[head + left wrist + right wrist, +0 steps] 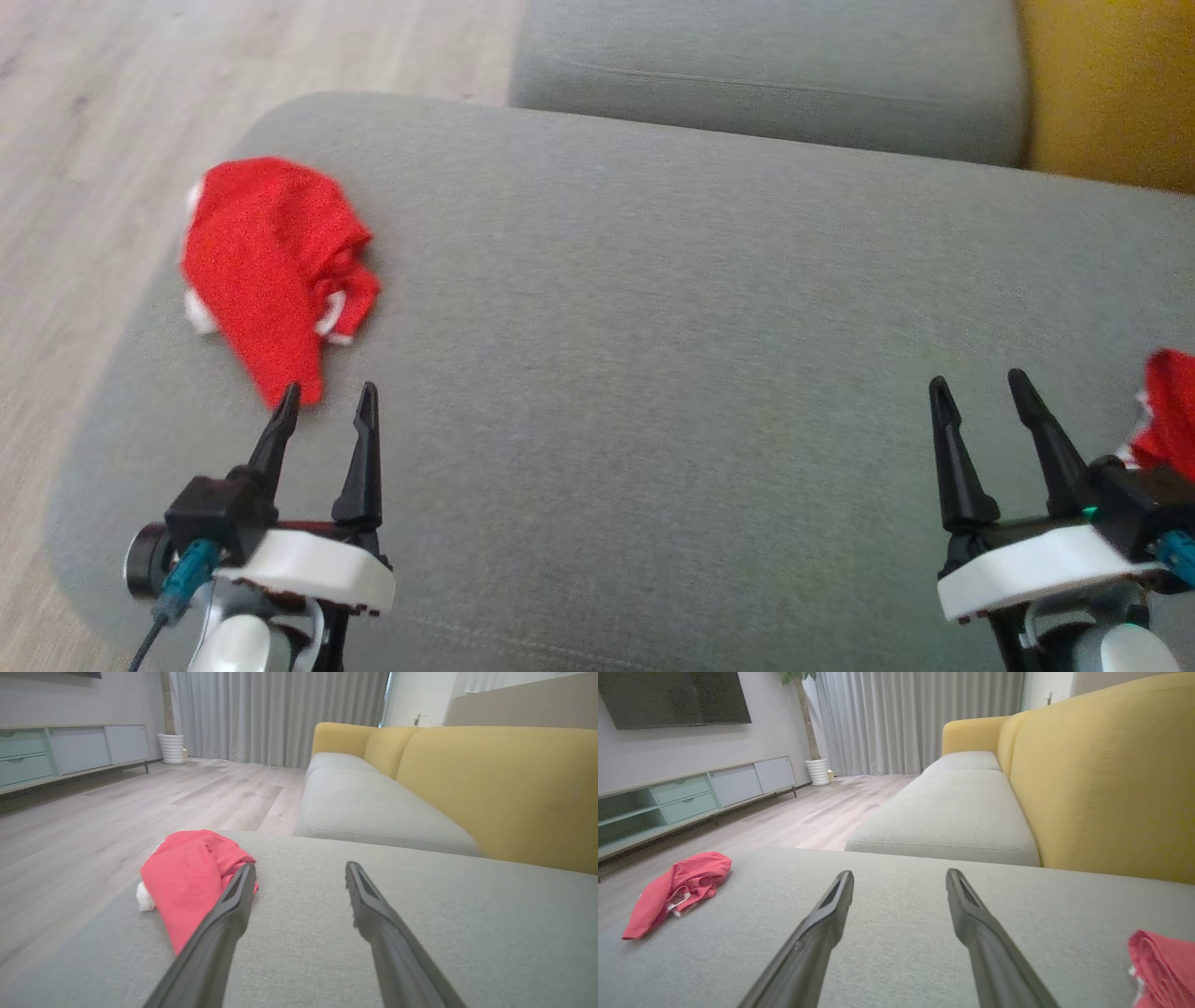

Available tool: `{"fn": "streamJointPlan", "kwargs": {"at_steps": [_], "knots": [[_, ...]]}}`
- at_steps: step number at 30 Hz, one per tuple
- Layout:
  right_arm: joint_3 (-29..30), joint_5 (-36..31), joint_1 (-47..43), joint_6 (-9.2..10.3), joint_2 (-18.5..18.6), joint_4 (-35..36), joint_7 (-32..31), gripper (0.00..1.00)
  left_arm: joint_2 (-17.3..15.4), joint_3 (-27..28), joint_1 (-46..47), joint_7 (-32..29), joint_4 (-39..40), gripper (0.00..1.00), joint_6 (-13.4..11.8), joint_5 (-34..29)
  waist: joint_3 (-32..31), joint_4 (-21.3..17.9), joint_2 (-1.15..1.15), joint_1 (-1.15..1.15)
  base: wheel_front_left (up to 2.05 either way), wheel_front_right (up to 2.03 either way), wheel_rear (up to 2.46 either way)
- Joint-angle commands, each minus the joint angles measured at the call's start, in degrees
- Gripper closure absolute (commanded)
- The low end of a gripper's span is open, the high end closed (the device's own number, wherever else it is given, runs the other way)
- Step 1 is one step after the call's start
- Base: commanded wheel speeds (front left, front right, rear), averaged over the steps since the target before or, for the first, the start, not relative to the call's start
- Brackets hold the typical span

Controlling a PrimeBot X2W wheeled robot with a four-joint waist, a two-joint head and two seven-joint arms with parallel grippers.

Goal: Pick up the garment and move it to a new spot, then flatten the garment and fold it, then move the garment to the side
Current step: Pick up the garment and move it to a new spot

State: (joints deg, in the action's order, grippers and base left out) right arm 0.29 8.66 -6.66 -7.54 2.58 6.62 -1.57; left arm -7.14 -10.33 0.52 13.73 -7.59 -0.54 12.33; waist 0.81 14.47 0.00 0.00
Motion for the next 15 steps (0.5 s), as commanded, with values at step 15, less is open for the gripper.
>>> {"fn": "streamJointPlan", "kwargs": {"at_steps": [15], "knots": [[-2.4, 0.2, 1.5, 0.05, 0.3, 3.2, -0.6, 0.0, -1.1, 3.1, 3.3, 1.1, 2.1, 0.0, -1.0, 0.3, 0.3, 8.0, 0.0, 0.0, 0.0, 0.0, 0.0]]}}
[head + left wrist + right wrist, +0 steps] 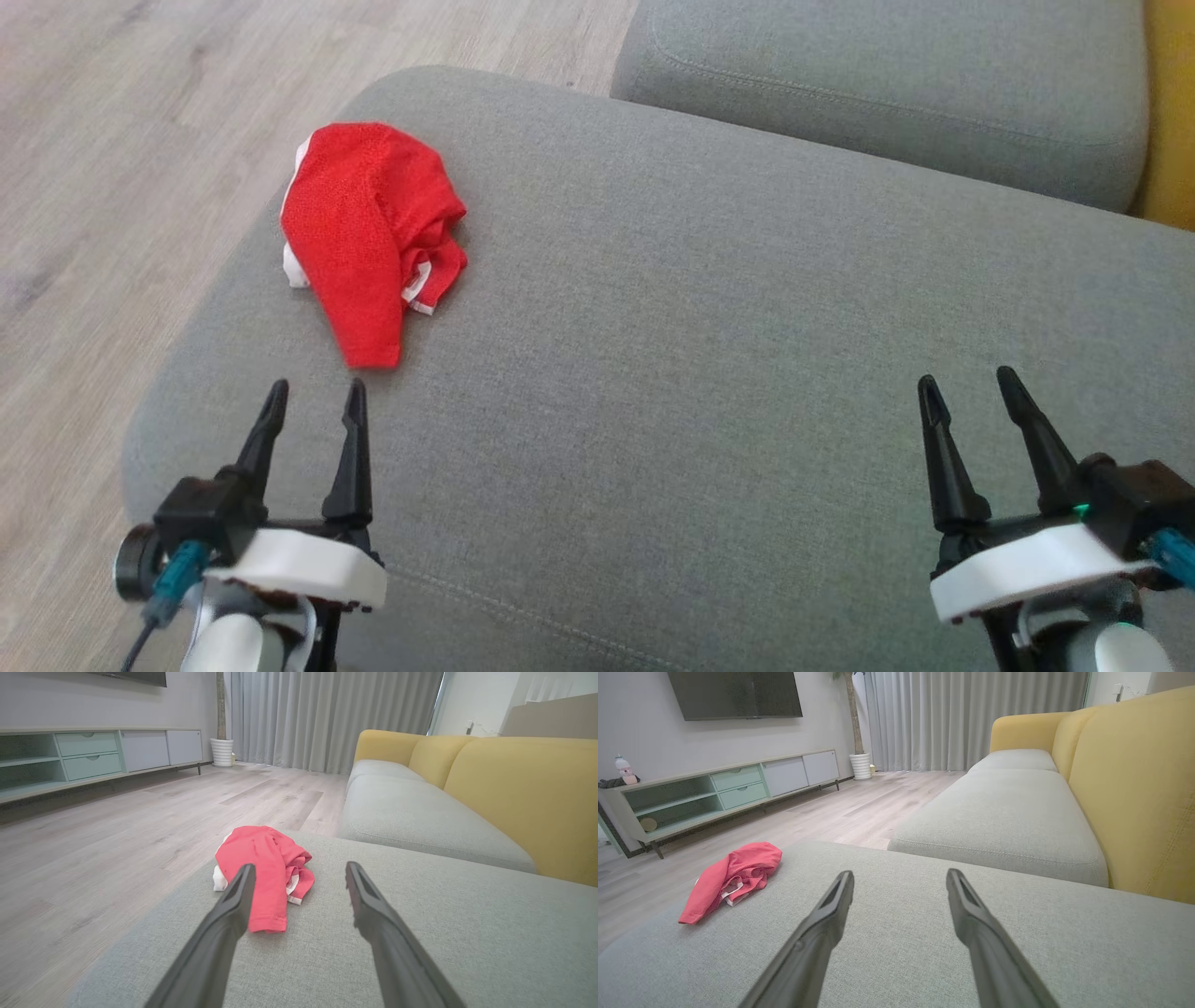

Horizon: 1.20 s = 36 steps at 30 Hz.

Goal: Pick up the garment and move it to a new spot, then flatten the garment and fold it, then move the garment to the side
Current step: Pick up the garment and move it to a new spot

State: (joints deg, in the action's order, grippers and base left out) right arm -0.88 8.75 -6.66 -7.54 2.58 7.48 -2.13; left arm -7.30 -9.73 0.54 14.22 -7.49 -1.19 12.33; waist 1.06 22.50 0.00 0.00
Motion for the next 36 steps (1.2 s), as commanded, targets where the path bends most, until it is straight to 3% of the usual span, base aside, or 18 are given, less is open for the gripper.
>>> {"fn": "streamJointPlan", "kwargs": {"at_steps": [1, 7, 15, 23, 32, 34, 36], "knots": [[-1.2, 0.1, 1.6, 0.05, 0.3, 2.3, -0.2, 0.0, -0.8, 2.6, 3.3, 0.6, 2.0, 0.0, -0.4, 0.6, 0.3, 0.0, 0.0, 0.0, 0.0, 0.0, 0.0], [-1.2, -0.2, 2.5, 0.05, 0.3, 2.9, -0.7, 0.0, -1.1, 3.4, 4.9, 0.7, 2.1, 0.0, -0.3, 1.1, 2.5, -0.4, 0.0, 0.0, 0.0, 0.0, 0.0], [-1.2, -3.2, 7.2, 0.05, 0.3, 6.6, -3.4, 0.0, -1.6, 6.9, 15.1, 0.8, -3.7, 0.0, 0.7, 3.1, 12.4, -3.1, 0.0, 0.0, 0.0, 0.0, 0.0], [-1.8, -5.7, 12.1, 0.05, 0.3, 9.0, -5.4, 0.0, -3.9, 11.7, 29.1, 0.8, -23.9, 0.0, 4.0, 6.3, 21.4, -6.4, 0.0, 0.0, 0.0, 0.0, 0.0], [-2.1, -5.8, 14.5, 0.05, 0.3, 8.8, -5.3, 0.0, -7.0, 11.6, 43.1, -2.3, -51.7, 0.0, 7.7, 9.9, 24.8, -8.2, 0.0, 0.0, 0.0, 0.0, 0.0], [-2.0, -5.5, 14.8, 0.05, 0.3, 8.4, -5.0, 0.0, -7.2, 11.1, 44.7, -2.6, -54.6, 1.0, 8.1, 10.3, 24.7, -8.4, 0.0, 0.0, 0.0, 0.0, 0.0], [-1.8, -5.0, 14.9, 0.05, 0.3, 7.9, -4.6, 0.0, -7.7, 10.6, 45.8, -1.9, -56.3, 1.0, 8.3, 10.4, 24.4, -8.6, 0.0, 0.0, 0.0, 0.0, 0.0]]}}
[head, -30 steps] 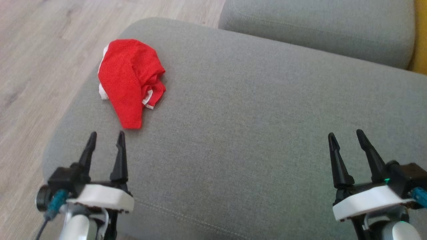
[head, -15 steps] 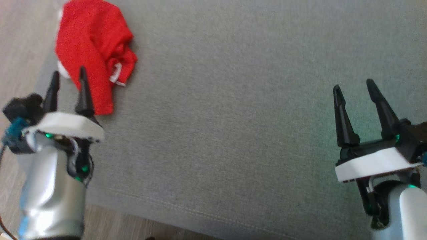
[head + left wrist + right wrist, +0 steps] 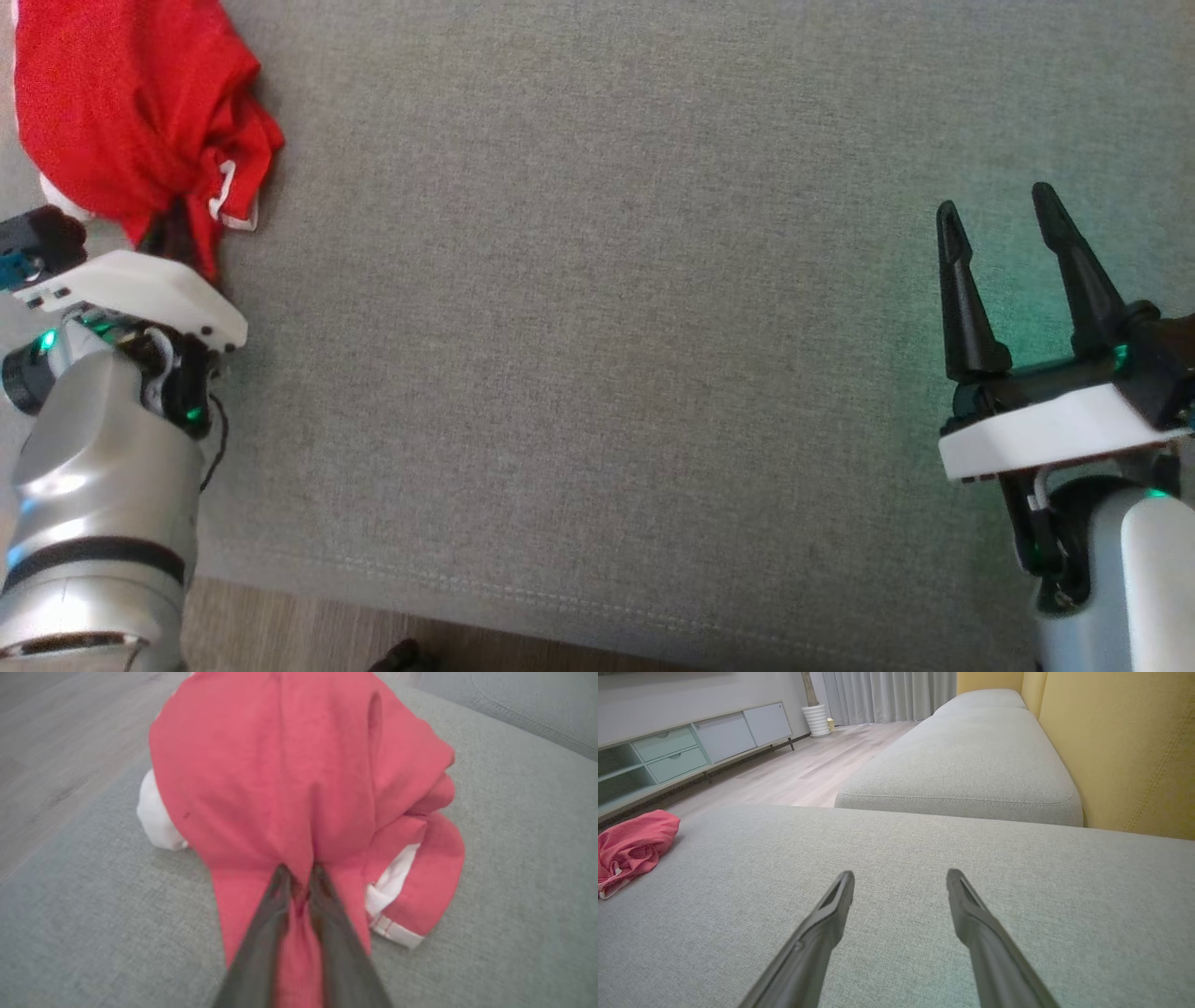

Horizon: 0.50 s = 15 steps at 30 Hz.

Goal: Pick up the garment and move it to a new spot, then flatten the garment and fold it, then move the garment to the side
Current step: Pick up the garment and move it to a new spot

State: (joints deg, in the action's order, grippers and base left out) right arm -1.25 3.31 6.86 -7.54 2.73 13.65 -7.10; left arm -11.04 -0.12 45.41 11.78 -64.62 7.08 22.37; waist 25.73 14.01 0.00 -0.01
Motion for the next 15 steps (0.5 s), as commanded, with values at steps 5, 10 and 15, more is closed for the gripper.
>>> {"fn": "streamJointPlan", "kwargs": {"at_steps": [5, 10, 15], "knots": [[-0.6, 1.5, 1.4, 0.05, 0.1, 0.5, 2.0, 0.0, -5.7, 1.1, 1.7, 2.9, 0.8, 1.0, 0.2, 0.1, -2.6, -0.5, 0.0, 0.01, 0.0, 0.0, 0.0], [0.8, 2.6, 0.1, 0.05, 0.1, -1.0, 3.6, 0.0, -7.3, 3.7, -1.4, 3.2, 12.5, 1.0, -1.8, -2.0, -7.0, -0.7, 0.0, 0.01, 0.0, 0.0, 0.0], [1.6, 3.6, -1.6, 0.05, 0.1, -2.1, 4.6, 0.0, -7.0, 5.8, -7.3, 3.2, 24.0, 1.0, -3.2, -4.7, -11.5, -1.2, 0.0, 0.01, 0.0, 0.0, 0.0]]}}
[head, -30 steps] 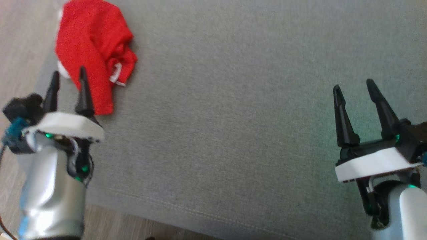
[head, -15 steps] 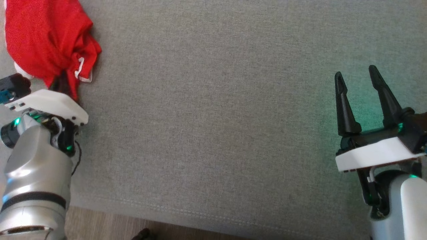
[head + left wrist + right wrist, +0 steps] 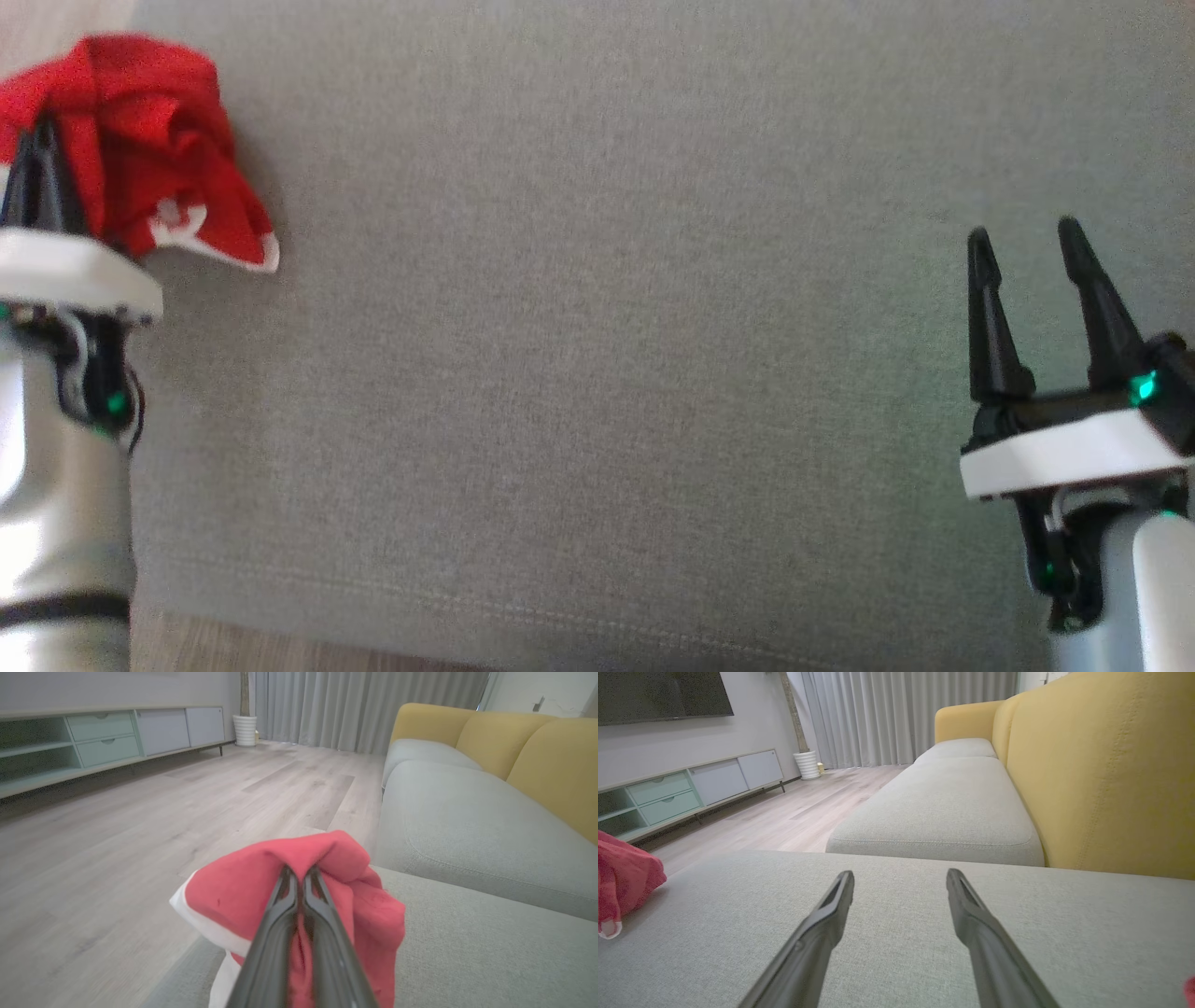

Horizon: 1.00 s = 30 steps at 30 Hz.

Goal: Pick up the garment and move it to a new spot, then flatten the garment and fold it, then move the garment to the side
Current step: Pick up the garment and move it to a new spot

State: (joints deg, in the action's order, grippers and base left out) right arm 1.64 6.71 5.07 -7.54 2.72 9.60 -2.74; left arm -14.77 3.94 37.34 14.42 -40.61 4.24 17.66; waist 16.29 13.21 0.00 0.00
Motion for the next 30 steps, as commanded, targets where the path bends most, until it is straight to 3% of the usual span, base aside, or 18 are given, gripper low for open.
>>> {"fn": "streamJointPlan", "kwargs": {"at_steps": [1, 10, 19, 23, 30], "knots": [[-1.2, 0.4, -0.3, 0.05, 0.2, 1.7, 0.5, 0.0, -3.1, 2.0, -0.8, 0.6, 2.7, 1.0, -0.6, -0.6, -3.2, -0.7, 0.0, 0.0, 0.0, 0.0, 0.0], [-0.7, 2.8, -5.4, 0.05, 0.2, 0.8, 1.3, 0.0, 0.2, 0.5, -15.1, 0.1, 23.4, 1.0, -1.5, -3.9, -11.1, -3.9, 0.0, 0.0, 0.0, 0.0, 0.0], [-1.6, 4.1, -6.8, 0.05, 0.2, 1.2, 1.7, 0.0, 3.4, -6.6, -25.8, -6.9, 41.1, 1.0, -1.4, -5.8, -11.6, -11.0, 0.0, 0.0, 0.0, 0.0, 0.0], [-2.3, 4.3, -6.0, 0.05, 0.2, 1.5, 2.0, 0.0, 5.4, -11.8, -26.1, -8.7, 42.9, 1.0, 0.1, -6.1, -9.6, -15.4, 0.0, 0.0, 0.0, 0.0, 0.0], [-3.7, 5.6, -4.5, 0.05, 0.2, 0.6, 3.4, 0.0, 7.9, -21.4, -21.2, -8.9, 37.7, 1.0, 2.2, -7.3, -5.7, -23.7, 0.0, 0.0, 0.0, 0.0, 0.0]]}}
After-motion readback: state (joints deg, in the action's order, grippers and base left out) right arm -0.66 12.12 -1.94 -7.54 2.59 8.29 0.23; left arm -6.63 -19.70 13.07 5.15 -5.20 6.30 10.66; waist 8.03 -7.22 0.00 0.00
